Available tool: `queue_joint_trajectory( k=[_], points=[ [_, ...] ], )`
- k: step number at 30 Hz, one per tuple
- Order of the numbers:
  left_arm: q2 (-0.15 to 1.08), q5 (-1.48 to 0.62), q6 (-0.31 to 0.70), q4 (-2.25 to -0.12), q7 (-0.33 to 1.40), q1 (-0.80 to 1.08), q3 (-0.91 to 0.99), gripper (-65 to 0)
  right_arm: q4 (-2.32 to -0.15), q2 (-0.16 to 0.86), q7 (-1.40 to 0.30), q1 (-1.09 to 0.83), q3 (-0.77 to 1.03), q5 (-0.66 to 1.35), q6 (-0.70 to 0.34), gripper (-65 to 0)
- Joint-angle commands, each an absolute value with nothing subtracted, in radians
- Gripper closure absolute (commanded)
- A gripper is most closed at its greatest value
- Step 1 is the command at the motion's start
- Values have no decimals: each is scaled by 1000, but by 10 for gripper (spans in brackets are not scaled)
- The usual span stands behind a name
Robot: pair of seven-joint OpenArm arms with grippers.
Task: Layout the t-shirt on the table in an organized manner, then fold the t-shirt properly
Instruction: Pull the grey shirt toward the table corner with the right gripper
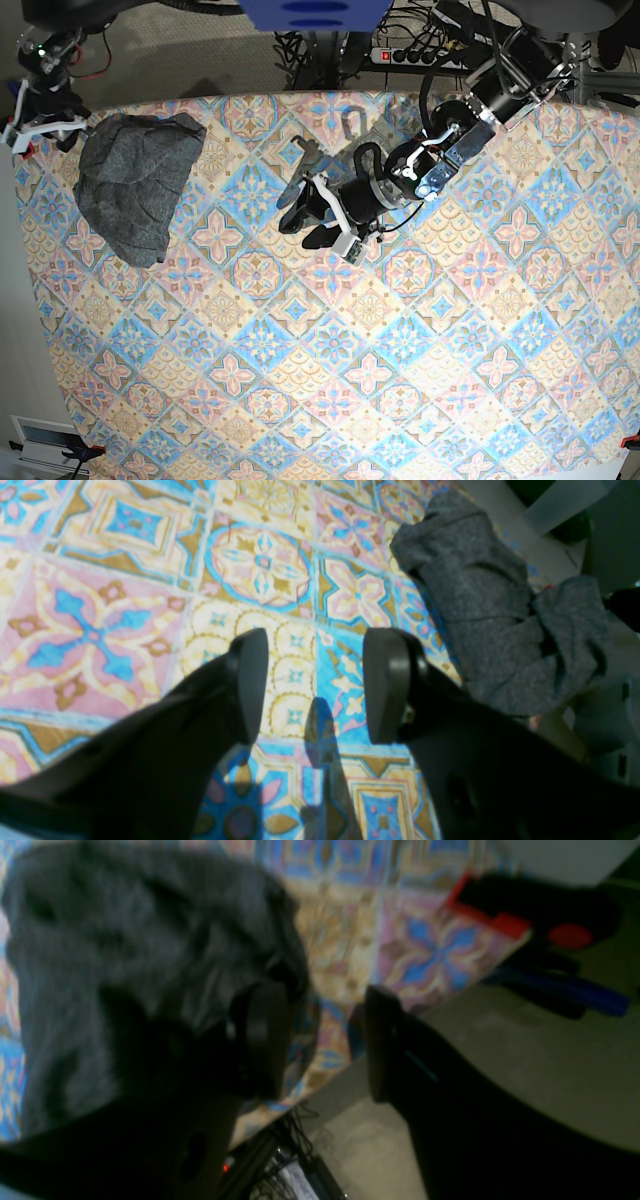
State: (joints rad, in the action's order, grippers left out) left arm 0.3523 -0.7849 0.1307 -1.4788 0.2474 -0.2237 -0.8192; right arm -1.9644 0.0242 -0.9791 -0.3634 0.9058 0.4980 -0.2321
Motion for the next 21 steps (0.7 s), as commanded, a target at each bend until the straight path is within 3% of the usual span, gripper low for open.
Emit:
queue_joint_trajectory(
  k=[1,7,21],
  points=[
    [354,-789,140,-1497,223,-243,-812,-299,-1997,41,-947,-352,858,526,-246,-242],
    [352,-788,140,-1497,223,-246,-812,-299,-2000,42,-938,-352,650,522,-246,-242],
    [352,-788,140,-1497,223,-248,-811,-299,-1980,77,-947,-377,633,522,-246,-242]
  ],
)
